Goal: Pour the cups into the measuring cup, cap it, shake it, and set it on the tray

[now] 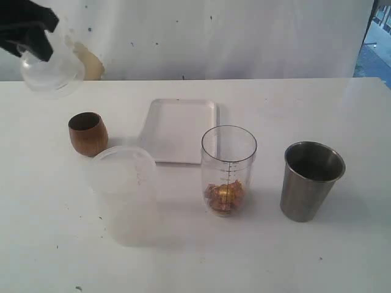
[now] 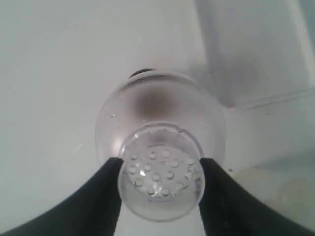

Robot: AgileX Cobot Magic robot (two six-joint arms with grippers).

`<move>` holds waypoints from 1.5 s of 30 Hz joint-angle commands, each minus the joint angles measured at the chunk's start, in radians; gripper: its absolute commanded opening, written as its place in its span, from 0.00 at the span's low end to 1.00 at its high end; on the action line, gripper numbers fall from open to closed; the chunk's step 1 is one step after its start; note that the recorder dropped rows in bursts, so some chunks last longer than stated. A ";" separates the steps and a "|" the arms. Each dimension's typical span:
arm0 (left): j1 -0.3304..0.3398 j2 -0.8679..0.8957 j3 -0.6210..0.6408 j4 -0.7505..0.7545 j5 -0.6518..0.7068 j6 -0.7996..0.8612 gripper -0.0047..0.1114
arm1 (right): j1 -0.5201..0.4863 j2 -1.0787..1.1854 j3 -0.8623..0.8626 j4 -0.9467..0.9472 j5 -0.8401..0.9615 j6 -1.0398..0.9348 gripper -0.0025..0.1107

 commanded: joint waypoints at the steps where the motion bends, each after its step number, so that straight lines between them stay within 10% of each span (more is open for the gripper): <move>1: -0.112 0.006 -0.067 -0.005 0.000 -0.065 0.04 | 0.006 -0.006 0.004 -0.003 -0.006 -0.001 0.02; 24: -0.498 0.273 -0.293 0.014 0.000 -0.186 0.04 | 0.006 -0.006 0.004 -0.003 -0.006 -0.001 0.02; 45: -0.503 0.140 -0.177 0.127 0.000 -0.206 0.04 | 0.006 -0.006 0.004 -0.003 -0.006 -0.001 0.02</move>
